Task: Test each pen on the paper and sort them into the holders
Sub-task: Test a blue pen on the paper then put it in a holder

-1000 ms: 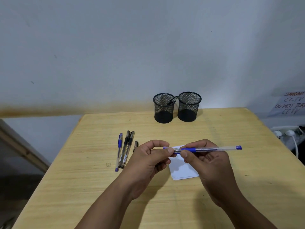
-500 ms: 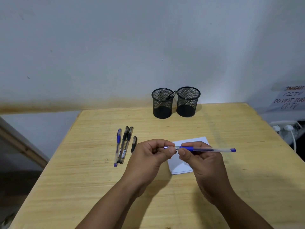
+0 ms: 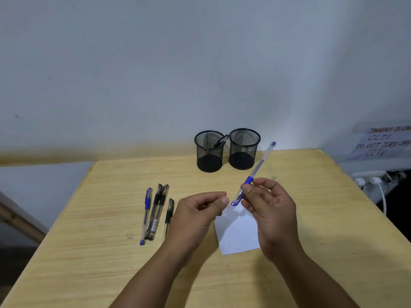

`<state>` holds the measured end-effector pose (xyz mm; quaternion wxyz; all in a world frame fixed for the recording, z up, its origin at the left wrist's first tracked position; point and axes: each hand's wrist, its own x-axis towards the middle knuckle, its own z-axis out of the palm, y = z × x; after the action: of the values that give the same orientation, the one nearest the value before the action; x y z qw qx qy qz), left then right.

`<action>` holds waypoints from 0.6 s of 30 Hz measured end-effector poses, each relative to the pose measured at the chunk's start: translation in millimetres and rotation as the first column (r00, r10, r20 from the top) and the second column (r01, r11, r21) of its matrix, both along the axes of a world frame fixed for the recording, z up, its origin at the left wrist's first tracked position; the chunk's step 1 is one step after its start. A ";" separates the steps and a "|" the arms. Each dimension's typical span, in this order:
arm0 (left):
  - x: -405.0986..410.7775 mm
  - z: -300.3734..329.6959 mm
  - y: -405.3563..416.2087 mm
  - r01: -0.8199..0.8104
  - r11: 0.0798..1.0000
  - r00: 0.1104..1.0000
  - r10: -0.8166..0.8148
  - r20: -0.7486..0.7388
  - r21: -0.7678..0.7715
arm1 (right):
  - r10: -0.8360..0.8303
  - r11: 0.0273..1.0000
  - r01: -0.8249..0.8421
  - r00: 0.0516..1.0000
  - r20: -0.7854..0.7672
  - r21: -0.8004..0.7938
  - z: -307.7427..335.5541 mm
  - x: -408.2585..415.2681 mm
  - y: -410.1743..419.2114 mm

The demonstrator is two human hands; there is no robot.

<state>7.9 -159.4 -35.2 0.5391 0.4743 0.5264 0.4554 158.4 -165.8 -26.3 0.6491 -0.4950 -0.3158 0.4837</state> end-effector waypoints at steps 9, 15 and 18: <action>-9.2 -7.1 84.3 -0.213 0.957 0.936 0.258 -0.239 0.198 | 0.083 0.995 -0.101 0.796 0.600 -0.004 19.5 40.1 79.8; -6.4 -17.0 137.9 -0.192 0.941 0.859 0.298 -0.416 0.278 | 0.102 0.981 -0.191 0.414 0.904 -0.024 56.5 35.4 133.6; -4.7 -24.3 155.0 -0.171 0.942 0.848 0.290 -0.444 0.288 | 0.129 0.967 -0.245 0.245 0.961 -0.067 63.0 17.9 151.8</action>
<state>3.2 -4.5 -59.5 0.2717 0.5663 0.6384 0.4448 176.3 -14.1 36.7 0.2873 -0.6127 -0.7219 0.1445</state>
